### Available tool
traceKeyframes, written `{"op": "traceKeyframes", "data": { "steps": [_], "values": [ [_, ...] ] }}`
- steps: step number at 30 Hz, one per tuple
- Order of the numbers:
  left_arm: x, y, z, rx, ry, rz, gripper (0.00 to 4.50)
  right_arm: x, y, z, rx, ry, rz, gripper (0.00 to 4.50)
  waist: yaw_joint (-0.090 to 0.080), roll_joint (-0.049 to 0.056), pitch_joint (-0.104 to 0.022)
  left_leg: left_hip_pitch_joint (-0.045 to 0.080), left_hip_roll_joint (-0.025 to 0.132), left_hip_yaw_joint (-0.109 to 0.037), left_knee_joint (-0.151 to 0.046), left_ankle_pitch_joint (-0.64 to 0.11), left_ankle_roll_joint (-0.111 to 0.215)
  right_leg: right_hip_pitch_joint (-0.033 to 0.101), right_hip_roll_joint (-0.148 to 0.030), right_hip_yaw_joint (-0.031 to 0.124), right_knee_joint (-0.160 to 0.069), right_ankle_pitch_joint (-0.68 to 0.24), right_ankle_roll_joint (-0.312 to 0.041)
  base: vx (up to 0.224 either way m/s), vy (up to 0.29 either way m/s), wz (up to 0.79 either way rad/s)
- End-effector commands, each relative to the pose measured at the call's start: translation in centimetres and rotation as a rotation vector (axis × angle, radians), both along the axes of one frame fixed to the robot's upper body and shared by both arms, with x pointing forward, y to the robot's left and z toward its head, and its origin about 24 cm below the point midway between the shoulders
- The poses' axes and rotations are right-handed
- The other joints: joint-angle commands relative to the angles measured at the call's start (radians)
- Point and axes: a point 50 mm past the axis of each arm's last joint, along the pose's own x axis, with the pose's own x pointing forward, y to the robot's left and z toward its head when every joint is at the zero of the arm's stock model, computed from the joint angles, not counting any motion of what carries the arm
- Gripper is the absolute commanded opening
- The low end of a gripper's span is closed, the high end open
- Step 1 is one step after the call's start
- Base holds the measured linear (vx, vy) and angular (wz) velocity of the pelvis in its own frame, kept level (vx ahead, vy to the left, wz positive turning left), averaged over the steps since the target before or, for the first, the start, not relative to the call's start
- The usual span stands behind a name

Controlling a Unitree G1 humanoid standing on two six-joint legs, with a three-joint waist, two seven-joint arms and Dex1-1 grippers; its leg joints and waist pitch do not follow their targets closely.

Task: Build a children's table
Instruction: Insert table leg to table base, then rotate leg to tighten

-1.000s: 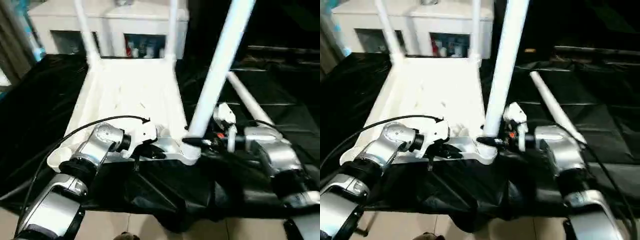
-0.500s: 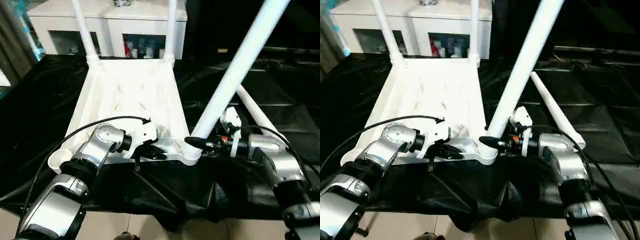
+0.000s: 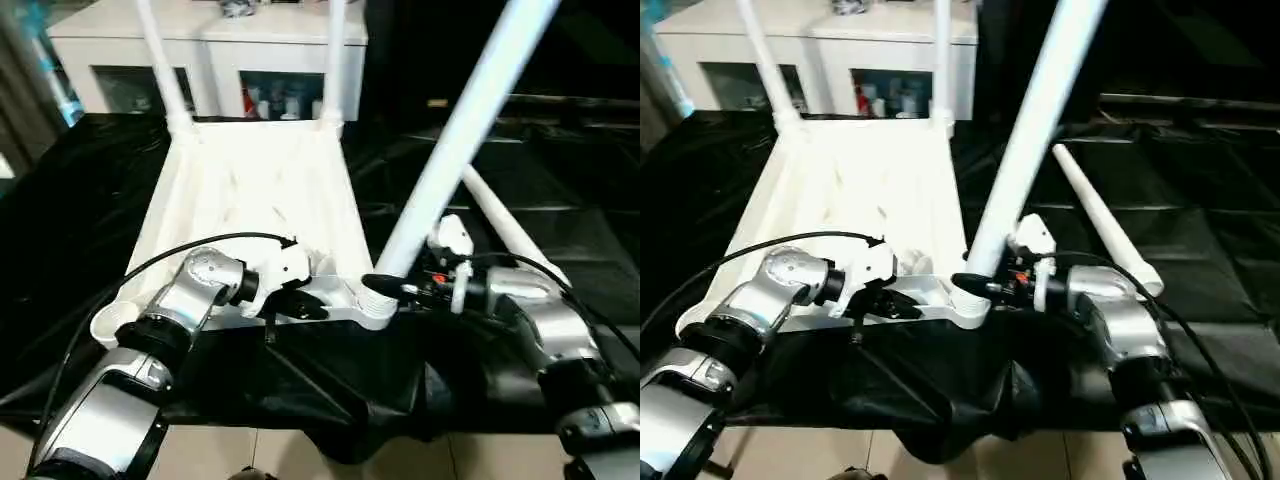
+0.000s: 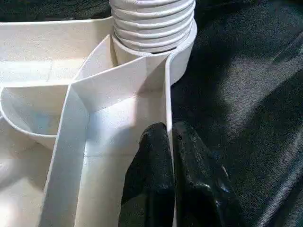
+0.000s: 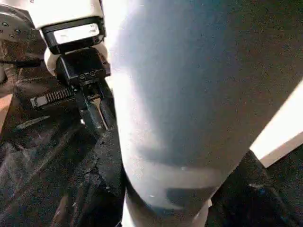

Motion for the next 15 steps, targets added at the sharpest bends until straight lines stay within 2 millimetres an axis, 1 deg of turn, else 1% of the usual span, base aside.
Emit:
{"op": "traceKeyframes", "data": {
  "steps": [1, 5, 7, 8, 9, 10, 11, 12, 13, 14, 15],
  "values": [
    [0.32, -1.05, 1.92, -0.038, -0.065, -0.088, 0.0, -2.05, -0.58, -4.96, -0.202, 0.201, 0.042, 1.88, -0.004, -0.001, -0.042, 0.042, 0.068, -0.057, -0.088, -0.553, -0.074, -0.002, -0.07, 0.035, -0.101, -0.529, -0.148, 0.0, 0.0, 0.0],
    [0.11, -1.22, 1.99, -0.035, -0.063, -0.126, 0.0, -1.94, -0.5, -4.65, -0.206, 0.195, 0.09, 1.88, -0.004, -0.002, -0.044, 0.046, 0.067, -0.053, -0.085, -0.552, -0.073, -0.005, -0.068, 0.037, -0.1, -0.493, -0.162, 0.0, 0.0, 0.0],
    [0.07, -1.33, 2.06, -0.034, -0.064, -0.138, 0.0, -1.98, -0.51, -4.47, -0.207, 0.192, 0.117, 1.88, -0.001, -0.002, -0.047, 0.043, 0.069, -0.049, -0.087, -0.526, -0.067, 0.0, -0.064, 0.037, -0.092, -0.418, -0.181, 0.0, 0.0, 0.0],
    [0.06, -1.35, 2.11, -0.033, -0.065, -0.144, 0.0, -2.0, -0.5, -4.38, -0.208, 0.191, 0.13, 1.88, 0.0, -0.003, -0.047, 0.042, 0.069, -0.048, -0.086, -0.515, -0.064, 0.001, -0.063, 0.038, -0.091, -0.396, -0.187, 0.0, 0.0, 0.0],
    [0.07, -1.41, 2.26, -0.029, -0.067, -0.156, 0.0, -2.05, -0.47, -4.15, -0.21, 0.189, 0.165, 1.88, 0.0, -0.003, -0.046, 0.037, 0.069, -0.046, -0.087, -0.497, -0.058, 0.005, -0.061, 0.038, -0.086, -0.361, -0.199, 0.0, 0.0, 0.0],
    [0.07, -1.41, 2.26, -0.029, -0.067, -0.156, 0.0, -2.05, -0.47, -4.15, -0.21, 0.189, 0.165, 1.88, 0.003, -0.002, -0.049, 0.037, 0.071, -0.044, -0.087, -0.468, -0.051, 0.009, -0.061, 0.038, -0.08, -0.316, -0.212, 0.0, 0.0, 0.0],
    [0.07, -1.41, 2.26, -0.029, -0.067, -0.156, 0.0, -2.05, -0.47, -4.15, -0.21, 0.189, 0.165, 1.88, 0.005, -0.003, -0.048, 0.037, 0.069, -0.04, -0.084, -0.451, -0.043, 0.008, -0.062, 0.038, -0.081, -0.296, -0.223, 0.055, -0.019, 0.06],
    [0.15, -1.39, 2.39, -0.026, -0.069, -0.159, 0.0, -2.09, -0.5, -4.08, -0.212, 0.188, 0.175, 1.88, 0.006, 0.001, -0.043, 0.037, 0.069, -0.04, -0.084, -0.452, -0.041, 0.006, -0.063, 0.039, -0.083, -0.303, -0.224, 0.0, 0.0, 0.0],
    [0.2, -1.38, 2.45, -0.024, -0.07, -0.159, 0.0, -2.1, -0.52, -4.05, -0.213, 0.188, 0.178, 1.88, 0.006, -0.002, -0.045, 0.037, 0.068, -0.04, -0.082, -0.45, -0.037, 0.009, -0.065, 0.039, -0.084, -0.318, -0.224, 0.0, 0.0, 0.0],
    [0.24, -1.36, 2.52, -0.023, -0.071, -0.159, 0.0, -2.14, -0.58, -4.06, -0.213, 0.189, 0.177, 1.88, 0.007, 0.001, -0.043, 0.035, 0.068, -0.041, -0.083, -0.445, -0.036, 0.011, -0.065, 0.039, -0.084, -0.324, -0.222, 0.0, 0.0, 0.0],
    [0.16, -1.34, 2.65, -0.025, -0.067, -0.181, 0.0, -2.4, -0.76, -4.12, -0.208, 0.192, 0.192, 1.88, 0.008, 0.001, -0.042, 0.035, 0.069, -0.041, -0.085, -0.442, -0.035, 0.011, -0.065, 0.039, -0.086, -0.328, -0.217, 0.0, 0.0, 0.0]
  ]
}}
